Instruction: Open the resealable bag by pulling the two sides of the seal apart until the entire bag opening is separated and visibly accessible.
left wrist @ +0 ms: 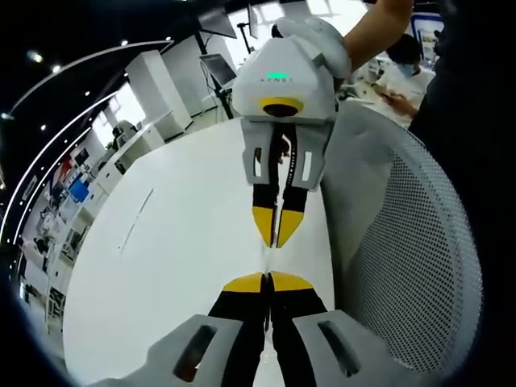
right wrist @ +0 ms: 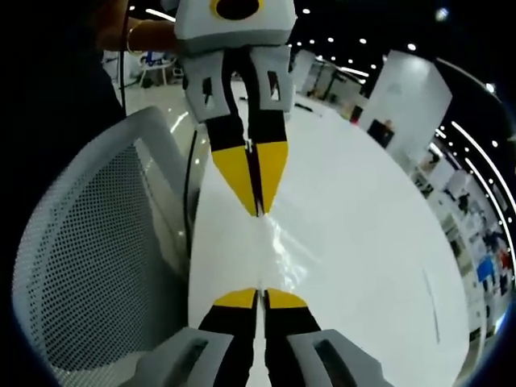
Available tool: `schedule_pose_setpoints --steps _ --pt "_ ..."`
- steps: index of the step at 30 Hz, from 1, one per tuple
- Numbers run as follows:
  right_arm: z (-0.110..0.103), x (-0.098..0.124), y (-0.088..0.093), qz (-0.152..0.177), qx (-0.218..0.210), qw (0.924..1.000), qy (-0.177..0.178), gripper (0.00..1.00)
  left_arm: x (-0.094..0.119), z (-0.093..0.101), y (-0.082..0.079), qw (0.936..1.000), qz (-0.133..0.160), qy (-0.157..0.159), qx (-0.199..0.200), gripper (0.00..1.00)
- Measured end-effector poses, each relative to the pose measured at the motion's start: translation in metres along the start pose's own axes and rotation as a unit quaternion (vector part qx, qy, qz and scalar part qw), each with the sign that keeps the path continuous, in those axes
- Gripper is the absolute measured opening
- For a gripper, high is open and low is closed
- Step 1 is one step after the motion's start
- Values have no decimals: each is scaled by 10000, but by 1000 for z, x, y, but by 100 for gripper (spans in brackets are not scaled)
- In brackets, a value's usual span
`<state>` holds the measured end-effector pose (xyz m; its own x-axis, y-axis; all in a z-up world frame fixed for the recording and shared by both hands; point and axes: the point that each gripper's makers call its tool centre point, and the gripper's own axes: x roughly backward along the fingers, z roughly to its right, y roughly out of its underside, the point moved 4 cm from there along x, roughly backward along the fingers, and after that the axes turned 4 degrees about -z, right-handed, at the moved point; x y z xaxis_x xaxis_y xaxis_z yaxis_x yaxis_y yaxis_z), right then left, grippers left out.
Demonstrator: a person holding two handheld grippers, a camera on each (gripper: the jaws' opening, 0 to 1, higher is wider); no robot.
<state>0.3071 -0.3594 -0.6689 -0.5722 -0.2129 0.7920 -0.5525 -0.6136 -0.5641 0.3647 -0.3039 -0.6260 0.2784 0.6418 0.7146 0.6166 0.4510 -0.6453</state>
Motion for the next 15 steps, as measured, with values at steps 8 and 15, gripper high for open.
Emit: schedule_pose_setpoints --steps 8,15 --pt "0 5 -5 8 133 9999 75 0 0 -4 10 9999 -153 -51 25 0" --pt "0 11 -13 -20 384 9990 217 0 0 -5 19 9994 -311 -82 135 0"
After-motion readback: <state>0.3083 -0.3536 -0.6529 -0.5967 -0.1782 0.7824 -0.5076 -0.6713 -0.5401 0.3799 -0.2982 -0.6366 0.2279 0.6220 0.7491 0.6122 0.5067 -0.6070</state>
